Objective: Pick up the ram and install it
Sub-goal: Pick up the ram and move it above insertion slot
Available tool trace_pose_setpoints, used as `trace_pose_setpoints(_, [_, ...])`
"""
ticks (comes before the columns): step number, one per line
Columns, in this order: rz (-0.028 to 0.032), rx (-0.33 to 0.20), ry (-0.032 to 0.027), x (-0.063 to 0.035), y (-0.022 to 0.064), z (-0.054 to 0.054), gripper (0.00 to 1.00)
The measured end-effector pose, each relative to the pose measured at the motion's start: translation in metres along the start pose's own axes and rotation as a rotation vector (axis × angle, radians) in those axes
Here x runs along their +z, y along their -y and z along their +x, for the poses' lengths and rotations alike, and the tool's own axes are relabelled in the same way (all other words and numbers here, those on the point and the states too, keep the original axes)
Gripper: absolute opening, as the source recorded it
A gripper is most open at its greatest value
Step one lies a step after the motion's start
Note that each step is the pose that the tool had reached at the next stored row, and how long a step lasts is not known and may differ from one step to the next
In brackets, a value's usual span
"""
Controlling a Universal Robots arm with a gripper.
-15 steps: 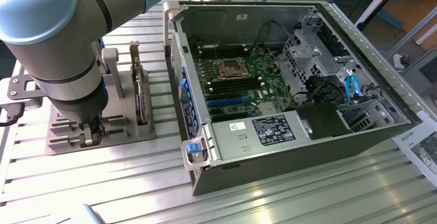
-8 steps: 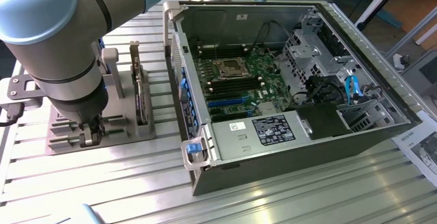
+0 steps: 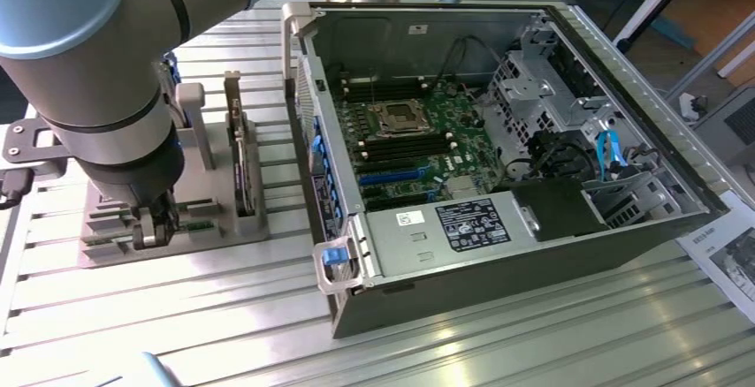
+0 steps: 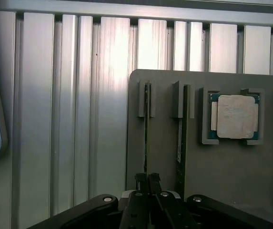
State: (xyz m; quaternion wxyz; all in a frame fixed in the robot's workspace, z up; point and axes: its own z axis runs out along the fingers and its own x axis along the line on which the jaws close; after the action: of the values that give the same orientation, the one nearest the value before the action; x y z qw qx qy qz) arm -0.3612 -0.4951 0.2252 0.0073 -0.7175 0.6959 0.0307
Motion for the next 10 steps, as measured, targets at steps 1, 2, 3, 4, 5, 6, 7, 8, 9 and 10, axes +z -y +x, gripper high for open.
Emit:
trace_pose_setpoints(1, [0.0000,0.000,0.0000,-0.0009,0.0000,0.000,0.13])
trace_pose_setpoints(2, [0.0001,0.000,0.0000,-0.0020,0.0000,0.000,0.13])
trace_pose_setpoints(3, [0.0001,0.000,0.0001,-0.0033,0.0000,0.000,0.13])
trace_pose_setpoints(4, [0.0001,0.000,0.0001,-0.0048,0.0000,0.000,0.13])
trace_pose_setpoints(5, [0.0001,0.000,0.0001,-0.0063,-0.0001,0.000,0.13])
trace_pose_setpoints(6, [0.0000,0.000,0.0000,-0.0072,-0.0001,0.000,0.13])
trace_pose_setpoints(7, [0.0000,0.000,0.0000,-0.0081,-0.0001,0.000,0.13])
trace_pose_setpoints(8, [0.0001,0.000,0.0001,-0.0092,-0.0001,0.000,0.13])
trace_pose_setpoints(9, [0.0001,0.000,0.0000,-0.0105,-0.0002,-0.001,0.13])
trace_pose_setpoints(10, [0.0000,0.000,0.0001,-0.0113,-0.0002,-0.001,0.13])
